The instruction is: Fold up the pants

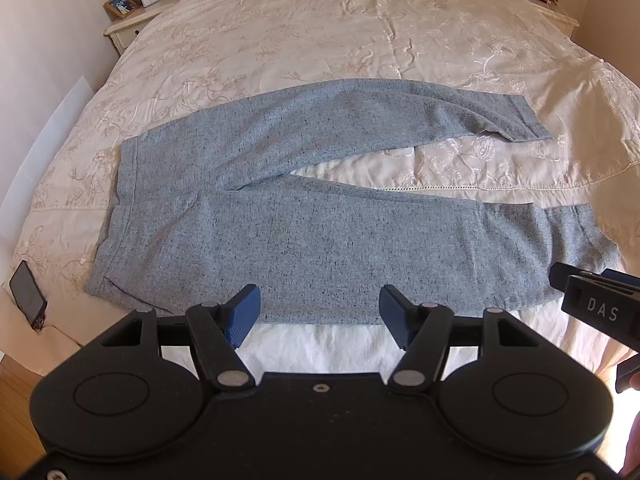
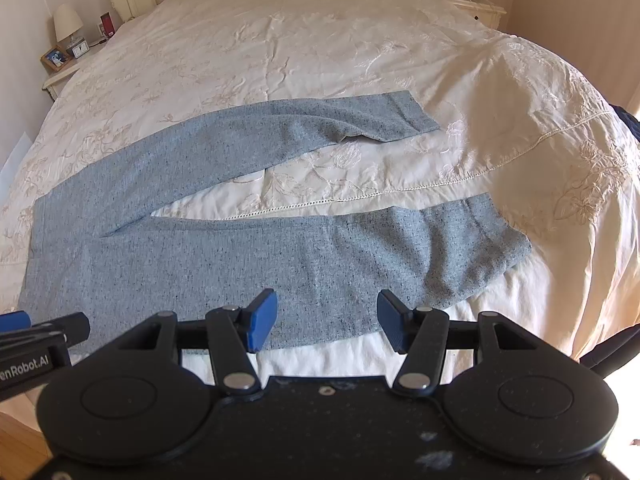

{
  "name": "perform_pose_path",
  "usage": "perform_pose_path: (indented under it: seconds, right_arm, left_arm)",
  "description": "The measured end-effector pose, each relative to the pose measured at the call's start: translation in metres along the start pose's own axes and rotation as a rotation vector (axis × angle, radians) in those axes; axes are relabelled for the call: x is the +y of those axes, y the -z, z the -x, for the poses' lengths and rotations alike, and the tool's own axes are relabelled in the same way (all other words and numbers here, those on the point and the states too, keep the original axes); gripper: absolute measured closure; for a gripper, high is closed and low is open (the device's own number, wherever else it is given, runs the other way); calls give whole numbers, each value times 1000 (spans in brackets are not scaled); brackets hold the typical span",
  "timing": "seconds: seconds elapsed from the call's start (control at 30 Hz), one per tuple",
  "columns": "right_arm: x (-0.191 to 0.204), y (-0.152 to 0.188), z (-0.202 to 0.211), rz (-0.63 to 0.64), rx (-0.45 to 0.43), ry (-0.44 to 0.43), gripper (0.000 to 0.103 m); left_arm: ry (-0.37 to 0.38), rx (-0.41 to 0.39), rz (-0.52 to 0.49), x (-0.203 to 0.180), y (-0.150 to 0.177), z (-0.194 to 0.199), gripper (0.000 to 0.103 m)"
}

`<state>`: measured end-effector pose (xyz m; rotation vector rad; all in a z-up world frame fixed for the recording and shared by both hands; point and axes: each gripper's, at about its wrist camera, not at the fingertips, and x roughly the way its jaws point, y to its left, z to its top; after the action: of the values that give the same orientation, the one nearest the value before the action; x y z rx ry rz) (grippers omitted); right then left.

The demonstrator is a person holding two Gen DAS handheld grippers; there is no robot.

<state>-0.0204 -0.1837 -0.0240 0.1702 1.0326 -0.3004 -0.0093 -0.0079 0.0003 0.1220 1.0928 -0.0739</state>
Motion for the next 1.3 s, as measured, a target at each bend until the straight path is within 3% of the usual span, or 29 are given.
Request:
perform_pose_path:
  seconds: [1.3]
  right_arm:
    - [-3,-8,-5,2,13,-12,44]
  left_arm:
    - [-2,13,-4,-5,-2,-4,36]
